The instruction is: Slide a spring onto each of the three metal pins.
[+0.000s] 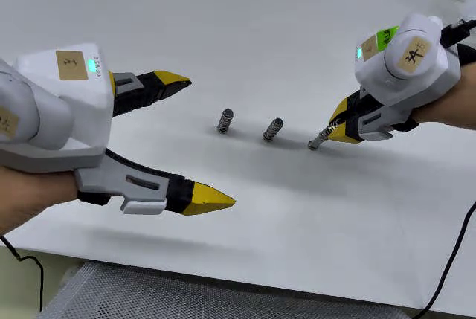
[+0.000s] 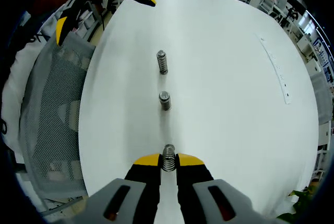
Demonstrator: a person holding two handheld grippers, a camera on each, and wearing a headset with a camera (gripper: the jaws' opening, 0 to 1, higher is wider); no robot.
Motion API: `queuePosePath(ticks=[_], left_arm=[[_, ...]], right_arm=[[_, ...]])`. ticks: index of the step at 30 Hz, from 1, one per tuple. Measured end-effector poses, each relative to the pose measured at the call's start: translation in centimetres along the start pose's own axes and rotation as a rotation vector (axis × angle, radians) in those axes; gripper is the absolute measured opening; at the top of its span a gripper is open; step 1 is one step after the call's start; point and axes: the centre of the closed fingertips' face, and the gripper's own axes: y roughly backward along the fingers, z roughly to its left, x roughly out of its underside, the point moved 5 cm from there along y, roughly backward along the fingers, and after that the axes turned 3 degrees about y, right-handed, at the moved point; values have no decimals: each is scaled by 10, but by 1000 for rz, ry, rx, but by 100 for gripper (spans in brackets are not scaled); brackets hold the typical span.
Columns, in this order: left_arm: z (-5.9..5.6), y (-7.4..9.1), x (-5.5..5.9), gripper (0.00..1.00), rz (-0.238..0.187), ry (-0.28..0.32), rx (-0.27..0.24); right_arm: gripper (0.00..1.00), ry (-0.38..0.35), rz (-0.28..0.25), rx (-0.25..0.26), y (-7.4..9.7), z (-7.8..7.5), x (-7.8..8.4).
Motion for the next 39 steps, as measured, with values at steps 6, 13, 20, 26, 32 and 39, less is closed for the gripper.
queuePosePath(ticks=[6,13,20,26,32,39], left_arm=[[1,0,2,97,1,5,-1],[2,1,3,97,4,6,-2],[1,1,4,97,7,5,-1],[2,1,6,97,10,4,1],[2,2,6,96,10,7,0],[2,1,6,96,12,5,0]], right_arm=[[12,10,6,0,-8,1,-1],[12,27,14,1,-18,2,-1],[12,24,16,5,-26,3,3],[12,18,18,4,-32,2,5],[12,16,17,2,-33,3,5],[13,15,13,-4,-35,4,5]])
